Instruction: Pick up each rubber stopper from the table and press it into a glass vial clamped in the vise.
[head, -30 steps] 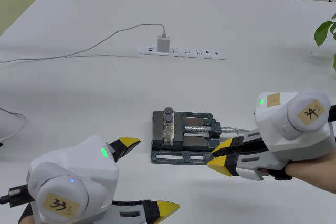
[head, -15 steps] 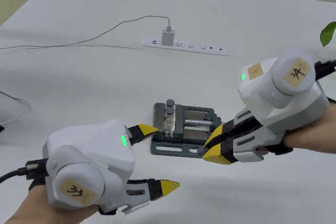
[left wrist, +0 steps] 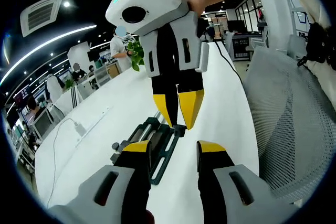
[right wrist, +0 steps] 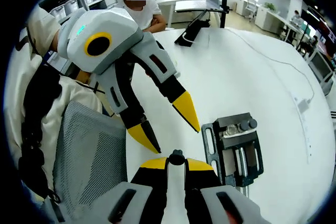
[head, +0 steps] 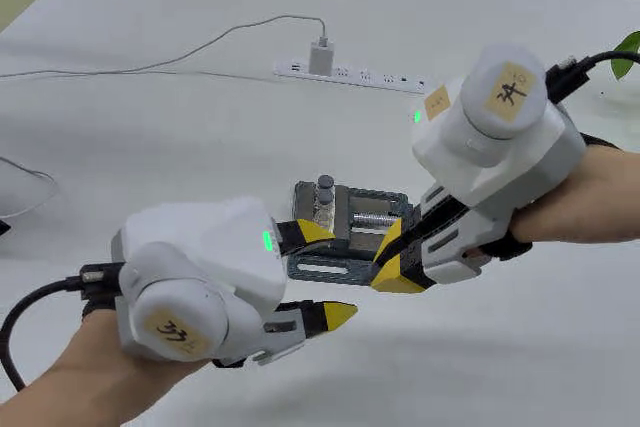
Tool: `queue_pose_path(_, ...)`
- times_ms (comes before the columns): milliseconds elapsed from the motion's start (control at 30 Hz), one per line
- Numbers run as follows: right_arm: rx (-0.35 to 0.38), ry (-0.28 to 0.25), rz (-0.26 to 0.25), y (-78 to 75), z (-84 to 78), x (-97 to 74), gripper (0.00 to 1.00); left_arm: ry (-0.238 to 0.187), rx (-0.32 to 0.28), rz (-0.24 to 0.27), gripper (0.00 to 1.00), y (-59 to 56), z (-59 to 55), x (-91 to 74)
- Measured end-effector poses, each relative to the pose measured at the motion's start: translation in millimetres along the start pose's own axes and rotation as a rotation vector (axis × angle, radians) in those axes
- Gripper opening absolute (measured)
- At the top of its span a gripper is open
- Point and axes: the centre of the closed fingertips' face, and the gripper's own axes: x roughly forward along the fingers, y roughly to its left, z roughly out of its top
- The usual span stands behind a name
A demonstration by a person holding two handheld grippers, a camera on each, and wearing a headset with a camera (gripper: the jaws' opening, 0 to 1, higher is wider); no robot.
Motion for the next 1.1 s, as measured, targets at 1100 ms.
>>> queue_pose_path(1100, -0.058, 0.058, 0.049, 12.5, -2.1, 5.4, 0.06, 0.009, 0.047, -0.126, 0.05, -20.7, -0.9, 9.5)
